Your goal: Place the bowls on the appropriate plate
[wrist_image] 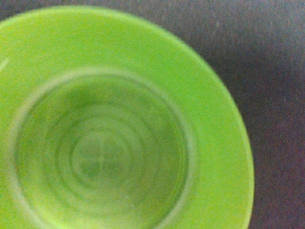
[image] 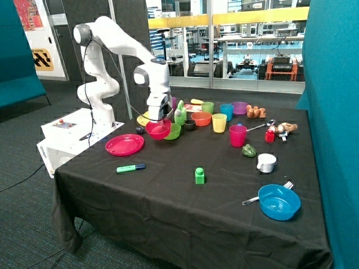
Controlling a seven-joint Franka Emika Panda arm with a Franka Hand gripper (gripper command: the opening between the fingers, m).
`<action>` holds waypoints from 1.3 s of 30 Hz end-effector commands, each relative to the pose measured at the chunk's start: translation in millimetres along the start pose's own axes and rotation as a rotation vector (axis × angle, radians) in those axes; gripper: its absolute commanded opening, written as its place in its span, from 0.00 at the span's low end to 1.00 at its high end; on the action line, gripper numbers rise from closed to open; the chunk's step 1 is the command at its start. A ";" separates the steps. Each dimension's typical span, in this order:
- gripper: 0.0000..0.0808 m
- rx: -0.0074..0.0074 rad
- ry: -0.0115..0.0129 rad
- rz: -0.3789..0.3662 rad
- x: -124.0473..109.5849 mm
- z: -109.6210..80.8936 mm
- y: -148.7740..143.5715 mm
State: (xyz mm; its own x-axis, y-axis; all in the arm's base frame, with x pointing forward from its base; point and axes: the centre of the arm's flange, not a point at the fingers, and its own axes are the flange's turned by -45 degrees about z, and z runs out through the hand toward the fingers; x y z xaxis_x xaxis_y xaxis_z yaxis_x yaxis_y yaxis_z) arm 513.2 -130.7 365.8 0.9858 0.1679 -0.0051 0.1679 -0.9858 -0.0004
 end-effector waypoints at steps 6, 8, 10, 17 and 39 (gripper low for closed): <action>0.00 -0.0004 0.0052 0.029 -48.2 -5.6 -3.7; 0.00 -0.0004 0.0052 0.038 -55.0 -5.4 -3.0; 0.00 -0.0003 0.0052 0.049 -63.0 -4.6 -2.0; 0.00 -0.0002 0.0052 0.098 -89.4 0.7 2.2; 0.00 0.0003 0.0052 0.302 -156.3 26.2 35.8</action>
State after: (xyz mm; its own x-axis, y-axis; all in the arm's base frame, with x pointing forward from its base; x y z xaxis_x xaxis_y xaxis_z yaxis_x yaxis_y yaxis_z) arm 378.3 -183.3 349.6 0.9951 -0.0986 0.0016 -0.0986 -0.9951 -0.0024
